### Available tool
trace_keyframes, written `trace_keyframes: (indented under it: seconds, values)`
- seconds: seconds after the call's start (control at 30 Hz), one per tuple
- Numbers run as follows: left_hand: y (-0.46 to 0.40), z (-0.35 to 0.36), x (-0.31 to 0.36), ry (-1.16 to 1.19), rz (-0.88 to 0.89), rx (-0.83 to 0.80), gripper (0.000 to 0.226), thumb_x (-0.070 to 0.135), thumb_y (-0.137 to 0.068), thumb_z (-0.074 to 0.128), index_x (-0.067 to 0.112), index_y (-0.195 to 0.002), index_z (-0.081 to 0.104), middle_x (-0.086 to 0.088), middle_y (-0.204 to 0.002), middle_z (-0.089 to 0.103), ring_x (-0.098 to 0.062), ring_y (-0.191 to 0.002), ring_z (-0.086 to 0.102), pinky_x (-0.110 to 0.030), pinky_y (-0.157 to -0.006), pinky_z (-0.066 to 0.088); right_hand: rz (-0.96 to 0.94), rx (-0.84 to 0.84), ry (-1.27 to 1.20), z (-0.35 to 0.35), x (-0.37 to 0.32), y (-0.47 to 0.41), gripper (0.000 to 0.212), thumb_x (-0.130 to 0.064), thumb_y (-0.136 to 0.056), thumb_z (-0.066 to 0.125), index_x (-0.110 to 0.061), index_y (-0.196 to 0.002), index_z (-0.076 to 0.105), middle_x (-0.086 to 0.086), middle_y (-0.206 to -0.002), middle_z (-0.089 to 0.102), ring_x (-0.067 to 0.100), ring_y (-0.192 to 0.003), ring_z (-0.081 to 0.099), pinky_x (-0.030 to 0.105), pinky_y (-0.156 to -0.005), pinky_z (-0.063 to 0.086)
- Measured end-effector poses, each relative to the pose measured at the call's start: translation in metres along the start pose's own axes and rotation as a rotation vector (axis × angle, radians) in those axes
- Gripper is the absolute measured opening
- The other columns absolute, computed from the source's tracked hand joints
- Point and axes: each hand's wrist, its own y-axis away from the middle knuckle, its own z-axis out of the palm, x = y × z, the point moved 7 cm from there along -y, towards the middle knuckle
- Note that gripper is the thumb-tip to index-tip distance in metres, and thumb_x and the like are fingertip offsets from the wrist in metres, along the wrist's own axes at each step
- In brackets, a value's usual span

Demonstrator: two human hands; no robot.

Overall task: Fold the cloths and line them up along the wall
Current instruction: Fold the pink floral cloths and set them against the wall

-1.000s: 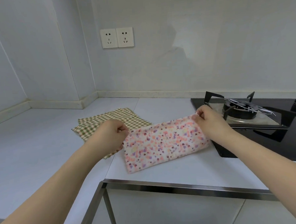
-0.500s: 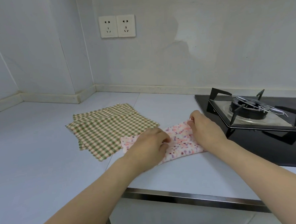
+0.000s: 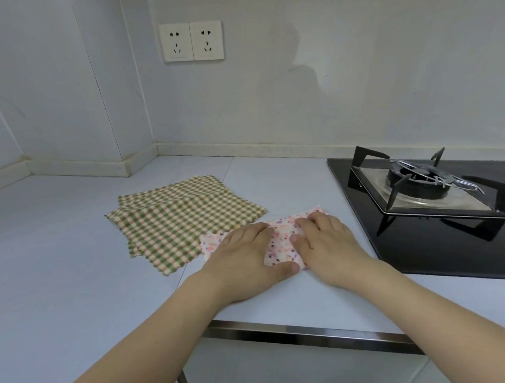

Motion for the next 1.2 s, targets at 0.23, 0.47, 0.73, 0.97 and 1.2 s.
trace_keyframes:
  seconds: [0.23,0.47,0.73,0.97,1.2]
  values:
    - [0.014,-0.008,-0.024,-0.012,-0.015,-0.009,0.056,0.048,-0.102,0.022,0.029,-0.154,0.013,0.007,-0.162,0.004,-0.010,-0.147,0.000,-0.025,-0.115,-0.005,-0.045,-0.272,0.052,0.012,0.012,-0.005,0.059,-0.050,-0.101,0.010,-0.027,-0.153,-0.005,-0.001,-0.161,-0.013,0.014,-0.147,-0.015,0.036,-0.120,-0.005]
    - [0.029,-0.010,-0.015,-0.051,-0.039,0.021,0.052,0.040,-0.104,0.022,0.025,-0.153,0.019,0.003,-0.161,0.011,-0.015,-0.146,0.006,-0.032,-0.118,0.000,-0.069,-0.234,0.043,0.003,0.023,-0.015,0.056,-0.038,-0.104,0.017,-0.022,-0.154,0.000,0.001,-0.162,-0.010,0.015,-0.148,-0.010,0.037,-0.120,-0.005]
    - [0.068,-0.043,-0.031,0.060,-0.098,-0.034,0.057,-0.007,-0.089,0.038,0.015,-0.140,0.048,0.000,-0.149,0.040,-0.014,-0.136,0.034,-0.015,-0.109,0.018,-0.443,0.220,-0.209,-0.025,-0.103,0.092,0.035,-0.038,-0.085,0.042,-0.017,-0.109,0.057,-0.003,-0.110,0.054,0.016,-0.103,0.047,0.029,-0.090,0.042]
    - [0.102,-0.067,-0.028,0.039,-0.225,-0.025,0.065,-0.012,-0.085,0.035,0.026,-0.133,0.056,0.008,-0.144,0.045,-0.013,-0.127,0.045,-0.022,-0.100,0.039,-0.441,0.283,-0.039,-0.010,-0.119,0.113,0.048,-0.062,-0.079,0.049,-0.021,-0.100,0.063,-0.003,-0.098,0.056,0.019,-0.092,0.052,0.035,-0.085,0.046]
    - [0.115,-0.063,-0.020,0.017,-0.175,-0.092,0.068,0.006,-0.079,0.049,0.032,-0.141,0.042,0.007,-0.149,0.033,-0.020,-0.138,0.025,-0.040,-0.114,0.027,-0.500,0.438,-0.057,-0.020,-0.110,0.133,0.024,-0.039,-0.077,0.066,-0.020,-0.080,0.053,-0.003,-0.078,0.053,0.020,-0.070,0.053,0.032,-0.062,0.048]
